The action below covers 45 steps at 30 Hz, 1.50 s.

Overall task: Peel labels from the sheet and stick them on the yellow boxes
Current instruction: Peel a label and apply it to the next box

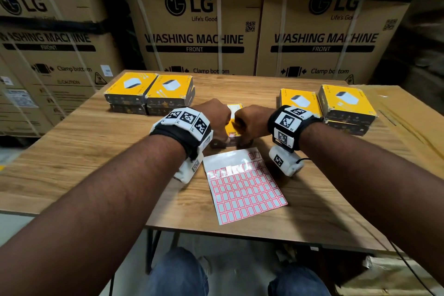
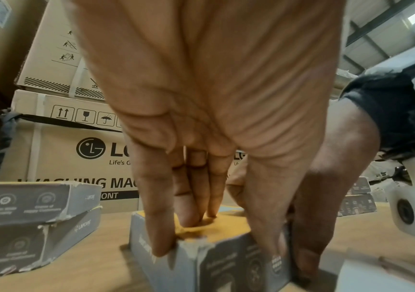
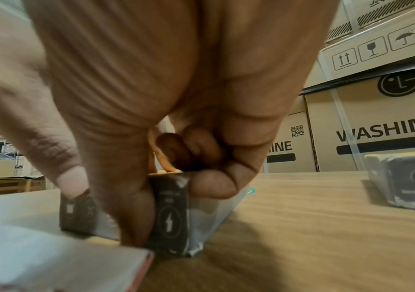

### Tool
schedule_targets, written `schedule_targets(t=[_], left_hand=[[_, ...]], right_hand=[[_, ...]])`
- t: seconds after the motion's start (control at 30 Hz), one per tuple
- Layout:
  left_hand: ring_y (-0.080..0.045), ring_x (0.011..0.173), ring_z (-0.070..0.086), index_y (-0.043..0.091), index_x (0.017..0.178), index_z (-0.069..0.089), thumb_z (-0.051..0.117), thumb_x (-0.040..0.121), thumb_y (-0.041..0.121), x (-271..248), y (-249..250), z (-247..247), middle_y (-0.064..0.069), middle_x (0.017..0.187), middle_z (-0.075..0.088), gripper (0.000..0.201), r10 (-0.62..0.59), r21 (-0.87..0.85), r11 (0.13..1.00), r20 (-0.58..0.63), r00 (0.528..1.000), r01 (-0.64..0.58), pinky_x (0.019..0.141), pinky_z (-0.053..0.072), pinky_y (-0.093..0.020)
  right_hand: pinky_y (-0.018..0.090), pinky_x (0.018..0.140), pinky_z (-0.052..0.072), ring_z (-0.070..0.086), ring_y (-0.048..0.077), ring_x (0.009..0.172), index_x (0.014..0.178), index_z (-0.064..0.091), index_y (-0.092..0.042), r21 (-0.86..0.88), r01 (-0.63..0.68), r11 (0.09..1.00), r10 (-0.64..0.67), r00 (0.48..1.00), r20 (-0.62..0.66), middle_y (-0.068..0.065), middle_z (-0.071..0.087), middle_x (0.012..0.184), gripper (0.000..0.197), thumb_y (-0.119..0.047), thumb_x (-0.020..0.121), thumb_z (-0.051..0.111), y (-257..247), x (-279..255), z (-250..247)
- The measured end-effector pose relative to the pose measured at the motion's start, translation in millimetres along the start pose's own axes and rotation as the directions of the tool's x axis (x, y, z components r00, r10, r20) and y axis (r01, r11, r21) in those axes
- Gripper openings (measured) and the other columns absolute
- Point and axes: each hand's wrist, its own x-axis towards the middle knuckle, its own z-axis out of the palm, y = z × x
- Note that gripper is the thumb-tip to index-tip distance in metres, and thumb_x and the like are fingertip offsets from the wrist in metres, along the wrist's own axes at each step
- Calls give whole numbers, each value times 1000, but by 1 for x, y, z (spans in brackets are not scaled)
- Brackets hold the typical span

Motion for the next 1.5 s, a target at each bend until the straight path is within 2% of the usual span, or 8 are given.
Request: schedule_targets(t=[0.33, 0.5, 0.77, 1.0, 1.1, 1.23, 1.37, 1.5], left_hand=[[-19, 99, 59, 18, 124, 60, 89, 61, 27, -10, -8, -2, 3, 101, 59, 71, 26, -69, 997, 38, 999, -23, 81, 55, -32], [-24, 108, 57, 22, 129, 56, 87, 65, 39, -14, -14, 7, -4, 119, 54, 73, 6, -104, 995, 13, 1000, -5, 89, 53, -38], [-33, 111, 59, 19, 146, 30, 83, 73, 36, -28, -23, 25, -12, 125, 59, 92, -56, -251, 966, 52, 997, 68, 87, 52, -36], [-26, 111, 57, 12, 132, 46, 76, 78, 47, -33, -11, 17, -7, 127, 58, 72, -135, -413, 901, 18, 991, 130, 84, 50, -33], [-22, 98, 56, 12, 116, 56, 73, 81, 47, -38, -7, 8, -5, 112, 61, 52, -160, -454, 882, -43, 986, 123, 70, 43, -29], [-23, 110, 59, 9, 131, 55, 78, 78, 42, -43, -5, 7, -7, 119, 64, 67, -192, -504, 858, -141, 971, 96, 91, 50, -34], [-16, 103, 61, 15, 126, 60, 77, 79, 42, -44, 2, 6, 0, 112, 67, 57, -160, -544, 838, -190, 969, 31, 78, 44, -24], [-15, 102, 61, 19, 115, 68, 71, 83, 47, -45, 1, 5, 2, 111, 67, 43, -175, -597, 802, -199, 964, 23, 83, 47, -27]], right_hand=[[25, 54, 32, 48, 14, 74, 90, 51, -22, 43, -18, 999, 19, 1000, -23, -8, 51, 79, 35, -41, 78, 78, 2, 0, 3], [26, 58, 39, 54, 13, 75, 90, 52, -24, 217, -59, 974, 63, 998, -12, -6, 58, 85, 36, -41, 76, 80, 9, -8, 2], [37, 88, 50, 58, 21, 99, 123, 39, -19, 233, -190, 954, 209, 976, -60, 0, 61, 105, 75, -56, 72, 78, 30, -21, 16], [41, 87, 55, 63, 26, 99, 134, 36, -18, 392, -145, 908, 189, 979, -75, 9, 59, 115, 70, -50, 83, 71, 21, -22, 5], [46, 79, 60, 64, 25, 99, 133, 38, -19, 647, -146, 749, 247, 967, -68, 8, 55, 116, 63, -50, 87, 66, 18, -23, 2], [44, 70, 61, 67, 25, 81, 97, 54, -10, 876, -131, 465, 520, 841, -150, 12, 61, 96, 24, -26, 88, 70, 20, -15, -3], [36, 65, 58, 64, 26, 73, 92, 62, -4, 986, -143, 89, 594, 802, 62, 17, 63, 90, 13, -5, 82, 71, 19, -11, -6], [43, 73, 59, 59, 25, 65, 83, 60, -3, 993, -115, 12, 567, 819, 88, 14, 57, 76, 9, 4, 84, 65, 20, -12, -7]])
